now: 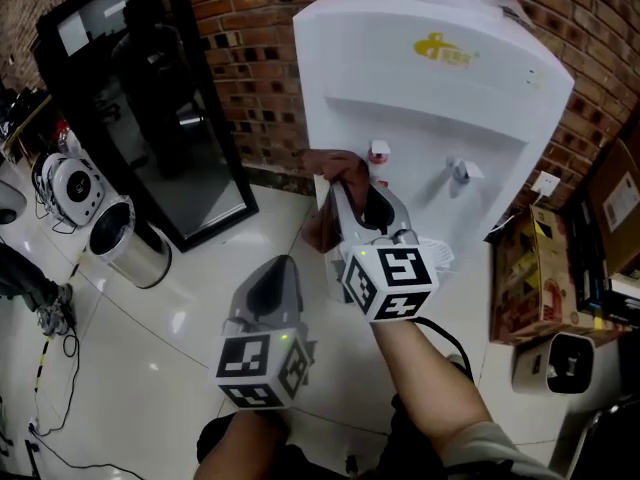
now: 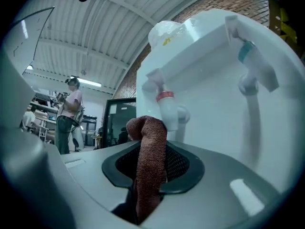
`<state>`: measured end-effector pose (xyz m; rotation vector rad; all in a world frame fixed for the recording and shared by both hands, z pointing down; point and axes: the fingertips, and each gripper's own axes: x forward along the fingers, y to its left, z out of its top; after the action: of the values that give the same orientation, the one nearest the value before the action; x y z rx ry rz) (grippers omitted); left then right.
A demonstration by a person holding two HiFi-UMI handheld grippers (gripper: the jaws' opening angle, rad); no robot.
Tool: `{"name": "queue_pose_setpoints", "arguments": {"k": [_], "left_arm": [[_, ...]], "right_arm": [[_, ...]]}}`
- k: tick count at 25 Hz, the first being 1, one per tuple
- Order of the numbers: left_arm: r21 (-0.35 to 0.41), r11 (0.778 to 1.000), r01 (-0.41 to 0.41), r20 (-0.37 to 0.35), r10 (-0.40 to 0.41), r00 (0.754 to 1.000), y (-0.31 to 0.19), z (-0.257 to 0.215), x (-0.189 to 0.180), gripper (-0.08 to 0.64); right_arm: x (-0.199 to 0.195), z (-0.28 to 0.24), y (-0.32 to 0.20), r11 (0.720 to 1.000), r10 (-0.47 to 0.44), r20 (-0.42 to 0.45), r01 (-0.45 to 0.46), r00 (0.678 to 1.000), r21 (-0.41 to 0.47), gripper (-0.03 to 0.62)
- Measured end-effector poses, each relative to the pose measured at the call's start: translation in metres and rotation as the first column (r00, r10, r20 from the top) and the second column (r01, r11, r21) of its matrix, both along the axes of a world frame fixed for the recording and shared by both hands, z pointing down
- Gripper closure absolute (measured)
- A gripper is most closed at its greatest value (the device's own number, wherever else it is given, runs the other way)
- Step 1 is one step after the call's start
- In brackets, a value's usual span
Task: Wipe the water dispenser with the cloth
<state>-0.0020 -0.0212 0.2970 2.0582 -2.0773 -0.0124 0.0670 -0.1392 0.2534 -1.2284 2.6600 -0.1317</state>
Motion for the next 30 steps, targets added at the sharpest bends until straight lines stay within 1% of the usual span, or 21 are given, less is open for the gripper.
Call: {"name": "queue_pose_setpoints", "arguments": {"k": [5, 8, 13, 15, 19, 22, 27, 30], "left_arm": [[-0.021, 0.999, -0.046, 0.061, 0.047, 0.997, -0.011, 0.009, 0.021, 0.560], [-0.019, 0.997, -0.077, 0.085, 0.079, 0.993, -0.017, 0.011, 0.035, 0.560], [-0.006, 0.992, -0.129, 0.069, 0.129, 0.989, -0.021, 0.011, 0.057, 0.560], [0.004, 0.990, -0.144, 0.076, 0.144, 0.987, -0.023, 0.007, 0.063, 0.560], [0.018, 0.984, -0.176, 0.101, 0.173, 0.980, -0.025, 0.001, 0.077, 0.560], [0.022, 0.981, -0.194, 0.108, 0.191, 0.976, -0.025, 0.000, 0.085, 0.560], [0.031, 0.976, -0.218, 0.115, 0.213, 0.970, -0.028, -0.001, 0.099, 0.560], [0.029, 0.973, -0.227, 0.124, 0.222, 0.967, -0.029, 0.002, 0.106, 0.560]], "right_arm": [[0.032, 0.012, -0.018, 0.995, 0.082, 0.008, -0.082, 0.997, -0.064, 0.474], [0.045, 0.018, -0.020, 0.992, 0.100, 0.002, -0.100, 0.995, -0.079, 0.477], [0.069, 0.021, -0.019, 0.985, 0.150, -0.032, -0.152, 0.988, -0.083, 0.477], [0.082, 0.021, -0.019, 0.979, 0.182, -0.042, -0.185, 0.982, -0.086, 0.477], [0.119, 0.015, -0.019, 0.956, 0.271, -0.066, -0.276, 0.960, -0.098, 0.477], [0.144, 0.008, -0.013, 0.938, 0.325, -0.104, -0.334, 0.940, -0.092, 0.477], [0.163, 0.003, -0.002, 0.928, 0.351, -0.198, -0.369, 0.915, -0.059, 0.476], [0.173, 0.000, 0.004, 0.922, 0.369, -0.228, -0.386, 0.901, -0.033, 0.477]]}}
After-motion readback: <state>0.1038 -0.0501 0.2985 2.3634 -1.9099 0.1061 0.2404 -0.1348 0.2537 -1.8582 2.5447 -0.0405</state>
